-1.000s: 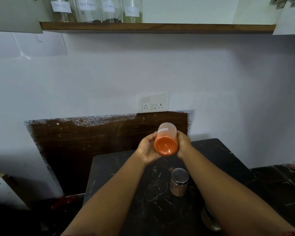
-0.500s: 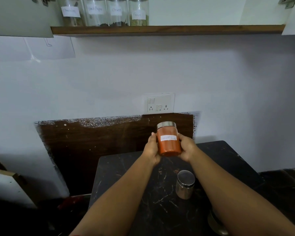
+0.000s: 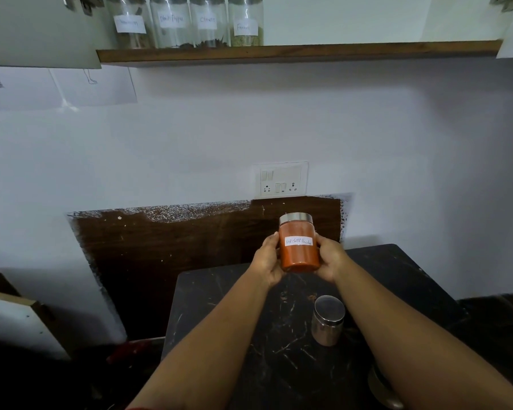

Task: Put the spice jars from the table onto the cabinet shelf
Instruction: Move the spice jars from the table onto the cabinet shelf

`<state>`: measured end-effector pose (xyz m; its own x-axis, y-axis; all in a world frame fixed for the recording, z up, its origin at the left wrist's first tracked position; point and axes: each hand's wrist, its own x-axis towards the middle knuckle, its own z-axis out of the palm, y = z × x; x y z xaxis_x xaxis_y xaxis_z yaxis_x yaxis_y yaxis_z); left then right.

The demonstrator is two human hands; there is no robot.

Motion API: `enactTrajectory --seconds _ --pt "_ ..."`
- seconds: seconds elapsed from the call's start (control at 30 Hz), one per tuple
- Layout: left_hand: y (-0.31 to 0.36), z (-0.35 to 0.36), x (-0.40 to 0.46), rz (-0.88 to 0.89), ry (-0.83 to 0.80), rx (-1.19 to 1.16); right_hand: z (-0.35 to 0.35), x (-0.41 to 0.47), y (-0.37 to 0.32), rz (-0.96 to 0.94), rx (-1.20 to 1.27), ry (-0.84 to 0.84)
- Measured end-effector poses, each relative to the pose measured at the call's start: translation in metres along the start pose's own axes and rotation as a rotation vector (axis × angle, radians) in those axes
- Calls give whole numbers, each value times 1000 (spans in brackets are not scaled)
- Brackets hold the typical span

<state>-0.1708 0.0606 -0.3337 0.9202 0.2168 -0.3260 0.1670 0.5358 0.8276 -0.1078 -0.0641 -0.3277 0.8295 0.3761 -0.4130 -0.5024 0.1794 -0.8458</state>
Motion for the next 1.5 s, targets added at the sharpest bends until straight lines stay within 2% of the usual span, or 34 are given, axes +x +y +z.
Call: enactTrajectory --seconds 0.1,0.2,0.3,0.43,0.57,0.8,0.9,1.07,1.13,1.17,1.27,1.3,1.33,1.5 --pt "3 -2 3 2 34 -22 2 -3 0 -15 -42 -127" --pt "11 -1 3 3 52 -32 5 -2 1 -65 -313 -199" --pt "22 2 4 33 58 -45 17 1 0 -154 -490 -94" --pt "43 15 6 186 102 19 44 0 -15 -450 -800 124" --pt "101 46 4 394 45 124 71 -16 -63 -773 -727 215" --pt "223 125 -20 781 -59 337 96 -52 -188 -1262 -653 277" --pt "270 153 -25 889 -91 383 109 -62 -246 -1378 -674 329" --pt "333 178 -19 1016 -125 509 135 -57 -316 -1436 -686 344" --pt "353 181 -11 1062 -54 629 141 -43 -335 -1423 -705 349" --pt "362 179 -4 1122 35 755 143 -34 -343 -1391 -729 351" --pt "374 154 32 1277 585 1395 147 -8 -362 -1213 -883 394" --pt "374 144 44 1261 732 1496 149 0 -368 -1154 -933 408" --pt "373 136 52 1224 811 1531 151 6 -375 -1103 -971 411" --pt "381 133 65 1081 807 1609 173 31 -403 -975 -1057 367"
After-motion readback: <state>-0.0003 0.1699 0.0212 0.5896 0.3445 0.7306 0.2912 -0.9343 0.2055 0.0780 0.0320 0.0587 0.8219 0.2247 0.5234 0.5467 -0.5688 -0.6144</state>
